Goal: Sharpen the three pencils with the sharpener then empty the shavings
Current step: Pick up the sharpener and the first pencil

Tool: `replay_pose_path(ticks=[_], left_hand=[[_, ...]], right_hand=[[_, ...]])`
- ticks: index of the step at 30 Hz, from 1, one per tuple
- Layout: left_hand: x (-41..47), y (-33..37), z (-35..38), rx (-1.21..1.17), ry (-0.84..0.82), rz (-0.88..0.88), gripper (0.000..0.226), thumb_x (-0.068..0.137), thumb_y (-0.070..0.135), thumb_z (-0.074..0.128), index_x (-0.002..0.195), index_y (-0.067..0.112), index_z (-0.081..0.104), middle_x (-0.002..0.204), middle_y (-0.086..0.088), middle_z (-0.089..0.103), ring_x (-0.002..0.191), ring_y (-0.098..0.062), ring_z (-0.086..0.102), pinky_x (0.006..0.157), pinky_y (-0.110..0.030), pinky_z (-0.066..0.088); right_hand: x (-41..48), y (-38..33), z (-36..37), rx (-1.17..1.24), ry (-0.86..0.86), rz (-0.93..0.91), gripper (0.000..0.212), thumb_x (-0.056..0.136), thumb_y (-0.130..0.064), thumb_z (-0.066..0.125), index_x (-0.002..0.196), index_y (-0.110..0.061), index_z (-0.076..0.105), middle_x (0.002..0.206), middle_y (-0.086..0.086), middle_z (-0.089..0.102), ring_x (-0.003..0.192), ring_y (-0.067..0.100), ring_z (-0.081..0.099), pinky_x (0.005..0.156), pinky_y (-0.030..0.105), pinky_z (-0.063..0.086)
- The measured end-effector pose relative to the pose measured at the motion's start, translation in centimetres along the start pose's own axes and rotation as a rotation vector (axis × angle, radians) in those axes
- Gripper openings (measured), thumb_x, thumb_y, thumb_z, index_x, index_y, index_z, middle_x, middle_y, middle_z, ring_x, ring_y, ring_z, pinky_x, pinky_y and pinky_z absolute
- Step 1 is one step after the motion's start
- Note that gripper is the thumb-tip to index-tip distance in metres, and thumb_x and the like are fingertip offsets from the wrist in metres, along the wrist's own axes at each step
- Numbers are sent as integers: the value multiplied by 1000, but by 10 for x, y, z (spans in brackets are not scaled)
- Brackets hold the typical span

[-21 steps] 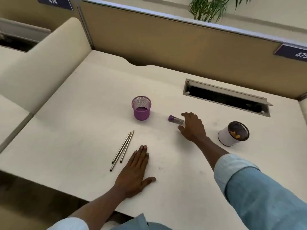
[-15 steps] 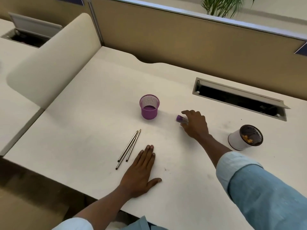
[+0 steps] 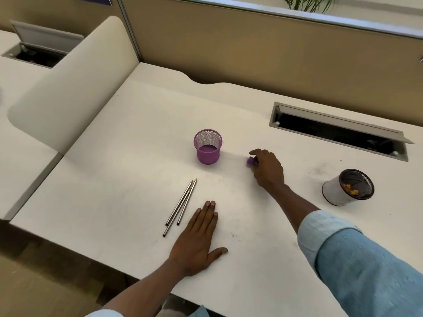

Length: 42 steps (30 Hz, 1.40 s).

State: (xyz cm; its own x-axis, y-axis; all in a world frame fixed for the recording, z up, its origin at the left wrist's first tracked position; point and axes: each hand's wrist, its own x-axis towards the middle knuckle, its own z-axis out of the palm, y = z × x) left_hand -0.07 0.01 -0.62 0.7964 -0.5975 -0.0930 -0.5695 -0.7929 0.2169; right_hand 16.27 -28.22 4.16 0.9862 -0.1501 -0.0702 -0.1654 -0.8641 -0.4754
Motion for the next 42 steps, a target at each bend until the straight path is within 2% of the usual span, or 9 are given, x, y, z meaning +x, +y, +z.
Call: replay_pose_path(ticks=[7,11,15,18,21,24,33,37,42], left_hand=[[0,-3,1,-46,-1,-10,102,106,78,34,174,7,9,185,-10,-9,172,-24,-9,136,-43,6],[3,-3,-7,-173,-23,-56,103,103,82,39,174,10,17,185,-2,-10,171,-17,-11,138,-38,4],[11,10,-34,-447,-4,-215,93,94,79,59,162,18,44,183,5,18,170,-13,13,136,-36,23],[19,24,-63,-730,29,-384,78,85,71,78,146,27,58,153,10,61,142,-10,56,118,-33,46],[26,39,-89,-1076,29,-457,62,76,62,87,126,29,68,119,13,79,105,-3,77,95,-28,60],[28,50,-106,-1227,21,-466,53,72,61,87,114,31,75,109,10,83,91,-5,79,80,-23,58],[22,63,-120,-1236,35,-437,15,93,26,88,105,22,80,95,-1,85,84,-26,82,79,-39,63],[18,64,-116,-1178,62,-470,16,93,17,87,105,20,78,90,1,84,76,-22,80,70,-30,63],[10,64,-111,-1129,70,-481,13,94,20,85,104,23,77,89,5,84,74,-16,80,69,-31,64]], right_hand=[[-33,-16,-11,643,114,301,45,88,-2,79,127,-23,69,100,-2,75,89,15,74,81,33,58],[-67,-23,-20,831,82,351,48,90,2,75,131,-21,68,104,3,75,102,22,76,95,40,60],[-111,-33,-30,1010,15,316,45,87,11,74,121,-19,75,105,10,81,107,31,77,99,44,62],[-142,-42,-38,1039,-36,269,44,86,5,78,117,-27,77,105,-2,84,107,16,77,92,27,58],[-166,-49,-45,1086,-73,262,42,87,3,78,116,-28,77,107,-5,84,109,11,77,88,22,55],[-183,-53,-48,1104,-87,244,40,87,1,78,117,-27,78,110,-3,84,110,15,77,90,29,58],[-208,-48,-51,1088,-77,241,23,95,-13,79,114,-26,83,115,-6,83,111,13,77,93,29,56],[-210,-44,-49,974,9,254,16,94,-17,81,104,-28,87,108,-8,83,99,14,78,91,49,63],[-211,-45,-43,875,43,147,23,92,-6,83,109,-20,86,100,-4,80,83,20,79,81,49,66]])
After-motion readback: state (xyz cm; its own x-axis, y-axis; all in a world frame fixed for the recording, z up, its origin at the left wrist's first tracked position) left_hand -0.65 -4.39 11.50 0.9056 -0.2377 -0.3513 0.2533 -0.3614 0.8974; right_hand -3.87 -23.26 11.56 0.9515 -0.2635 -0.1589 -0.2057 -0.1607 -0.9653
